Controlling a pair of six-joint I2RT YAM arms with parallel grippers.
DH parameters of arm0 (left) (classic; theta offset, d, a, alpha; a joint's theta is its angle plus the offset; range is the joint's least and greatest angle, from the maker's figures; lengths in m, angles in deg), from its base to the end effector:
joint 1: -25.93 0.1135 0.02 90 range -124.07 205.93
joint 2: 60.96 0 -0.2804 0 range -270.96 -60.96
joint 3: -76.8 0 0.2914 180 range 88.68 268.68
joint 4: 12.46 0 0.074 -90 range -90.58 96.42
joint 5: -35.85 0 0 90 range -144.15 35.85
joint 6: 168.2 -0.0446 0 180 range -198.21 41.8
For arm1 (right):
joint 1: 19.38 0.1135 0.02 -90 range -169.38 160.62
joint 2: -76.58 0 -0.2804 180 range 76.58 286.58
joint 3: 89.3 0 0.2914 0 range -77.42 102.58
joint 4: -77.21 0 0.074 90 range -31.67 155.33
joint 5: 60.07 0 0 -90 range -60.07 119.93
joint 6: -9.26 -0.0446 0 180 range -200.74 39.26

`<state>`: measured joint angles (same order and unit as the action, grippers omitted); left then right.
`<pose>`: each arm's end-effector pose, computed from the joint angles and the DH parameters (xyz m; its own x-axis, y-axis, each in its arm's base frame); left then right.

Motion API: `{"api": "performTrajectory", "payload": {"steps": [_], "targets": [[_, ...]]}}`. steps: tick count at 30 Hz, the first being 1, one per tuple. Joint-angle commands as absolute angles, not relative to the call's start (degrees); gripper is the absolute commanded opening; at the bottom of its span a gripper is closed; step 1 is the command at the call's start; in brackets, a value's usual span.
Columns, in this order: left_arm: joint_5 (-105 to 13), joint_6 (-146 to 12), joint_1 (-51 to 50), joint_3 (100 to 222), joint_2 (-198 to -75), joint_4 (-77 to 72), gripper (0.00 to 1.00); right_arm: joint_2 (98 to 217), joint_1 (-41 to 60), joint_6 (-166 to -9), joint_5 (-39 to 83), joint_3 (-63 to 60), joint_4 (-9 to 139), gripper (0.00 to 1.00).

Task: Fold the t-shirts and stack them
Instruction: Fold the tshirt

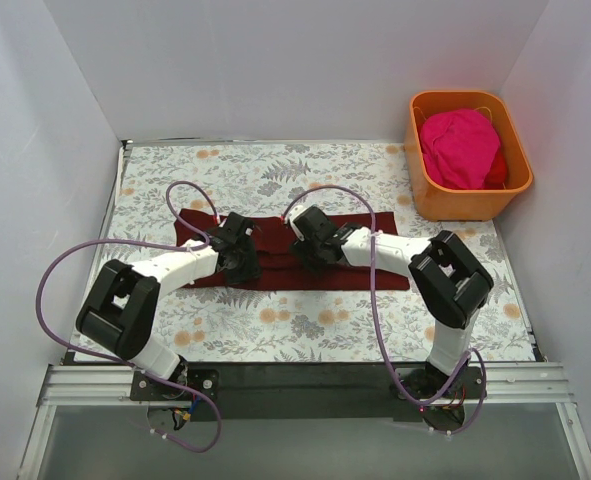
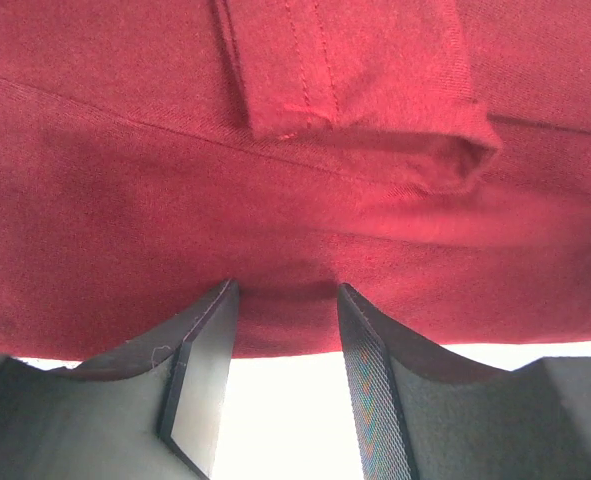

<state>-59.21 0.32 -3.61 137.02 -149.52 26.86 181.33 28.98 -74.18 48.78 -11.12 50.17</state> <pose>0.2755 -0.1516 0.1459 -0.6129 -0.7747 -0.1556 -0.6967 0.6227 -0.3563 0.2905 0.3050 0.1608 -0.4651 -0.6859 -0.5597 -0.6372 0.6983 -0.3262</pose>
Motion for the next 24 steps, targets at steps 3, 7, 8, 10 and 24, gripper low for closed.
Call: {"api": "performTrajectory", "payload": {"steps": [3,7,8,10,24], "targets": [[-60.5,0.6,-4.0,134.7,-149.3,29.5,0.43,182.2,22.3,-72.7,58.1,-6.9,53.6,0.81],[-60.5,0.7,-4.0,134.6,-148.8,29.7,0.43,179.7,18.1,-74.7,58.5,-6.6,53.7,0.80],[-60.7,0.7,-4.0,134.6,-148.6,29.9,0.43,178.7,17.5,-75.0,58.0,-7.7,53.7,0.80],[-60.8,1.1,-3.9,134.6,-148.1,30.0,0.43,175.7,16.3,-76.0,55.9,-9.4,53.7,0.79],[-62.3,0.8,7.0,148.3,-146.7,32.8,0.58,161.5,16.0,-85.9,22.7,-24.3,58.9,0.62]]}}
